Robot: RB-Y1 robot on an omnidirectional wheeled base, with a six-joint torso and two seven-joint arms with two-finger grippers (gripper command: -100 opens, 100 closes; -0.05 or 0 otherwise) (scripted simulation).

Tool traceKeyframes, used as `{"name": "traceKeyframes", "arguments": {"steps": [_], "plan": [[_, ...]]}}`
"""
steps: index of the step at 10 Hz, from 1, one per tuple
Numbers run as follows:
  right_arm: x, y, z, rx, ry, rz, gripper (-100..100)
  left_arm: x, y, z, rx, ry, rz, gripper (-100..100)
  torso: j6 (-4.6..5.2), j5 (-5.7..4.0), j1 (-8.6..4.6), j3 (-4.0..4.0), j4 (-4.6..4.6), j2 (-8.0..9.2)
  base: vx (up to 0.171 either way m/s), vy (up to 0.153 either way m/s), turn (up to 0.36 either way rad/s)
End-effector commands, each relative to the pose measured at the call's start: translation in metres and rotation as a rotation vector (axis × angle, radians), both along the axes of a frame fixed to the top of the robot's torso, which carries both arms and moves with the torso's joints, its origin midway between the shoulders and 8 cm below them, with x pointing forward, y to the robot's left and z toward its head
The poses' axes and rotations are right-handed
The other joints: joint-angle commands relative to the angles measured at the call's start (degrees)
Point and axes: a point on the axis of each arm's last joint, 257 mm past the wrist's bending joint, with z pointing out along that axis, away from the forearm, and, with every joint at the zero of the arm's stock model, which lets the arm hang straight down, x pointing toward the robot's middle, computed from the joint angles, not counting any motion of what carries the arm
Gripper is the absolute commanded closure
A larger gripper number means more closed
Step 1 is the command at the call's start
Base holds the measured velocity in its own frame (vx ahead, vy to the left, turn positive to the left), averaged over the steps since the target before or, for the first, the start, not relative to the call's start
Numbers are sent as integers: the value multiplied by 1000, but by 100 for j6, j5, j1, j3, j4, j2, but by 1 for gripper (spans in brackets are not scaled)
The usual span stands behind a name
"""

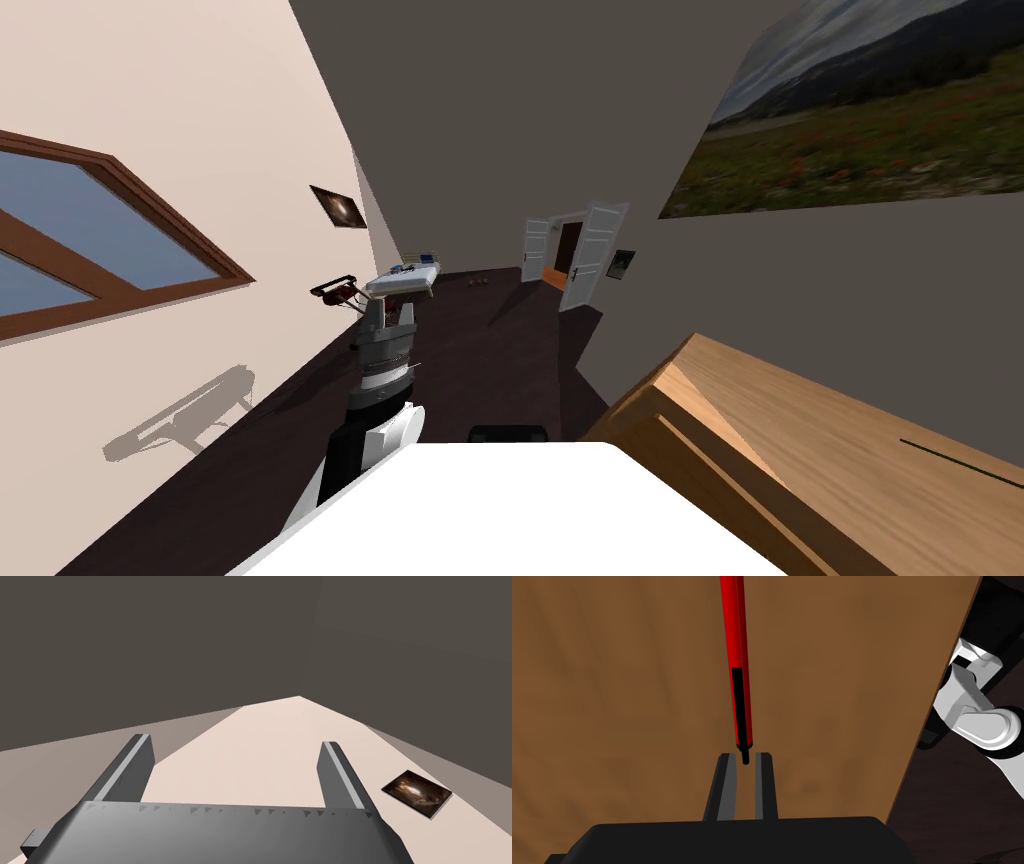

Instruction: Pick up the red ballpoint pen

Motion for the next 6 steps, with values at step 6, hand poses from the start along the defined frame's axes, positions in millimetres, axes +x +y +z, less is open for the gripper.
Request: {"name": "traceKeyframes", "arguments": {"steps": [6], "plan": [[85,13,7,7,-4,138,100,0,0,0,0,0,0,0,-8,-1,5,1,0,4,31,-22,-204]]}}
